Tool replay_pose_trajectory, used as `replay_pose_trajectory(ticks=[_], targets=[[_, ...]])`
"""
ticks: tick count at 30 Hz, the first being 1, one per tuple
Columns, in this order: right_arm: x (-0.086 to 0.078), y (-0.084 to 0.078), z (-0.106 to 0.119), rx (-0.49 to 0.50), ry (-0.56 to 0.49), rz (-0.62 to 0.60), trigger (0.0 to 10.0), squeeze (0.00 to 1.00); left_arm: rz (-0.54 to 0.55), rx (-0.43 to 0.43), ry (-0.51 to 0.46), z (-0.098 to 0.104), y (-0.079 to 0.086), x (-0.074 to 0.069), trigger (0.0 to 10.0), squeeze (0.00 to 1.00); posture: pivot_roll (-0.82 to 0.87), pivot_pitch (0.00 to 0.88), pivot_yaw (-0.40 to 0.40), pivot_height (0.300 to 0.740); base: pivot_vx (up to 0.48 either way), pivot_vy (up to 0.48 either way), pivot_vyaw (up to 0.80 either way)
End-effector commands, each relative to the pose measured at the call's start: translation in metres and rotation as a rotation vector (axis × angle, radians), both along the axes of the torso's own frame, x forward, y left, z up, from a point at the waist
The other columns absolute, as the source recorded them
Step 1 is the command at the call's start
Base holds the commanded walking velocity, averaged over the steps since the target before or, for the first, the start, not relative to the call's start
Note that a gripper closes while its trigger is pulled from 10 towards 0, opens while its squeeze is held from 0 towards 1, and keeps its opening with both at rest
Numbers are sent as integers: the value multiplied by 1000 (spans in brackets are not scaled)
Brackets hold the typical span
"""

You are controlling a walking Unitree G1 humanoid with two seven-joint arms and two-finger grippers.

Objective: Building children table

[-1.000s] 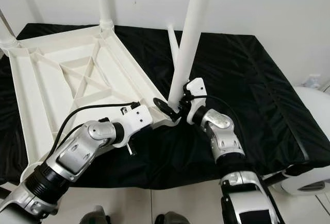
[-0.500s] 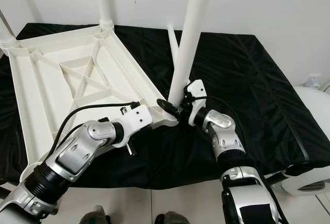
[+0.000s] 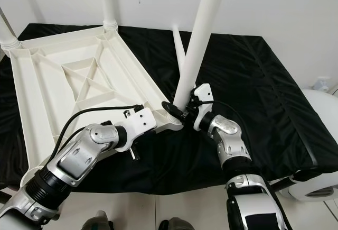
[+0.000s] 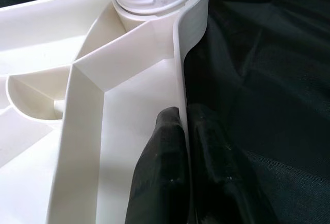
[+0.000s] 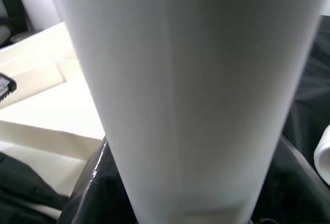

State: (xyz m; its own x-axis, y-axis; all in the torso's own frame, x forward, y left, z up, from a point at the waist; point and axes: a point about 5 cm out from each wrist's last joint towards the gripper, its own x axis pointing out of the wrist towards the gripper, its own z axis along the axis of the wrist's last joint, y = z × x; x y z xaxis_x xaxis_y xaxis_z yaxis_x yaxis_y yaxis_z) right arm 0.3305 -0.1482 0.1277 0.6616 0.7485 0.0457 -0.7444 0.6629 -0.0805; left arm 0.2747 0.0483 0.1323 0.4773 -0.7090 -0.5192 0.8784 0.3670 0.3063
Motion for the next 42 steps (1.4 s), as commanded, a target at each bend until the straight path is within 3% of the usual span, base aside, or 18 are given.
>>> replay_pose_trajectory(ticks=[1,17,20,21,28,34,42], targets=[[-5,7,0,51,7,-2,10000,0,-36,-14,-33,7,-7,-3,10000,0,47,4,-65,740,0,0,0],[-23,35,12,194,-48,-163,10000,0,-45,-15,-34,6,-10,-5,10000,0,46,0,-72,740,0,0,0],[-24,39,12,187,-42,-220,10000,0,-47,-15,-33,5,-11,-5,10000,0,44,0,-72,740,0,0,0],[-26,44,12,184,-40,-300,10000,0,-51,-15,-33,5,-11,-6,10000,0,43,0,-74,740,0,0,0],[-30,55,16,195,-33,-407,10000,0,-54,-17,-34,6,-12,-6,10000,0,42,0,-75,740,0,0,0],[-28,65,14,146,-16,-626,10000,0,-57,-20,-34,5,-15,-7,10000,0,47,0,-83,740,0,0,0],[-30,63,10,138,17,-667,10000,0,-51,-22,-32,4,-14,-8,10000,0,48,0,-87,740,0,0,0]])
